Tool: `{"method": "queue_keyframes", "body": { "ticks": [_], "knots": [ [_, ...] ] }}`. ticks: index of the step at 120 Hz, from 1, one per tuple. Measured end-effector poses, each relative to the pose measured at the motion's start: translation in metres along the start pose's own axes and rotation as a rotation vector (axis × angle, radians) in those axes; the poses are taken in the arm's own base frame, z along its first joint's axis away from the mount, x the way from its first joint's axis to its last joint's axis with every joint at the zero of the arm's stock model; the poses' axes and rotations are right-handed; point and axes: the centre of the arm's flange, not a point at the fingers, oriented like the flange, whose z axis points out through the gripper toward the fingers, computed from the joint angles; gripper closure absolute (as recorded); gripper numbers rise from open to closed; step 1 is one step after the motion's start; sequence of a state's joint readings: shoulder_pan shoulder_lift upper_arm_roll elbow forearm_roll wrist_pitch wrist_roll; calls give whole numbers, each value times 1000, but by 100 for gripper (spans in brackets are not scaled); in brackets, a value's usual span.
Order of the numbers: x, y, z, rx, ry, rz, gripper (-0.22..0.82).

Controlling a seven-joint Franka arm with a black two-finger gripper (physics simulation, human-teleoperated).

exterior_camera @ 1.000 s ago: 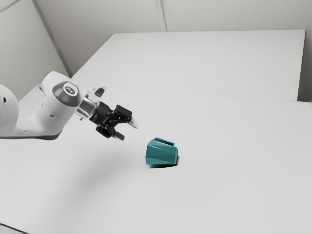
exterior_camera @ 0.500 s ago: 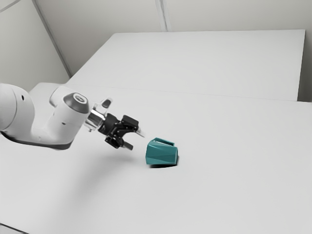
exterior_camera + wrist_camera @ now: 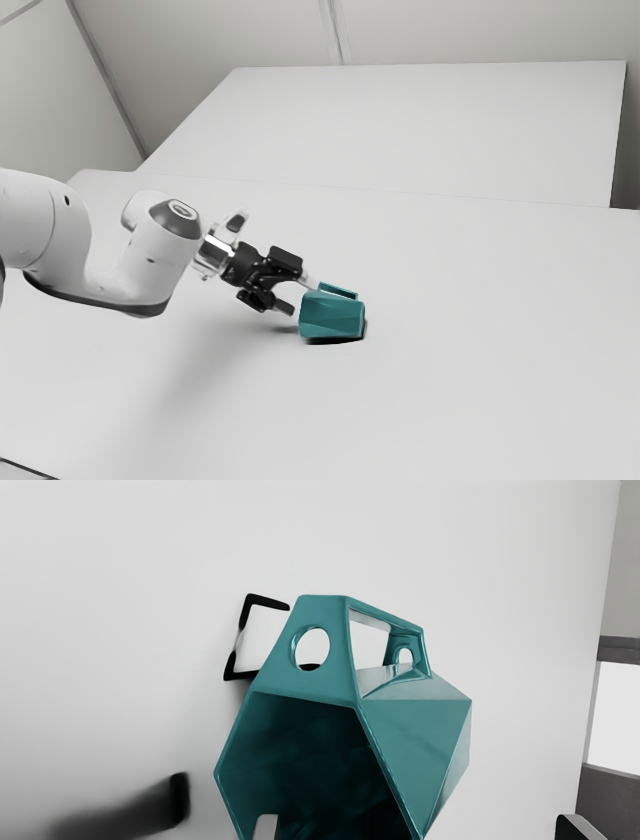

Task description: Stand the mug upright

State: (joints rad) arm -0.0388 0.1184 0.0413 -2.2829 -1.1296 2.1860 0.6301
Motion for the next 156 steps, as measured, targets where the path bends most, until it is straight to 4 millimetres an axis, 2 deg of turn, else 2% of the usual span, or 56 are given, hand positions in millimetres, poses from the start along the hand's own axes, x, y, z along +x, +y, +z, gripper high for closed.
{"method": "queue_keyframes", "body": {
  "ticks": [57, 73, 108, 137, 145, 156],
  "knots": [
    [-2, -3, 26, -77, 17, 60, 0],
    [-2, -1, 29, -86, 22, 84, 4],
    [-2, 2, 31, -81, 33, 129, 30],
    [-1, 4, 33, -75, 38, 158, 59],
    [2, 9, 32, -75, 42, 173, 64],
    [11, 28, 29, -82, 54, 219, 70]
  ]
}}
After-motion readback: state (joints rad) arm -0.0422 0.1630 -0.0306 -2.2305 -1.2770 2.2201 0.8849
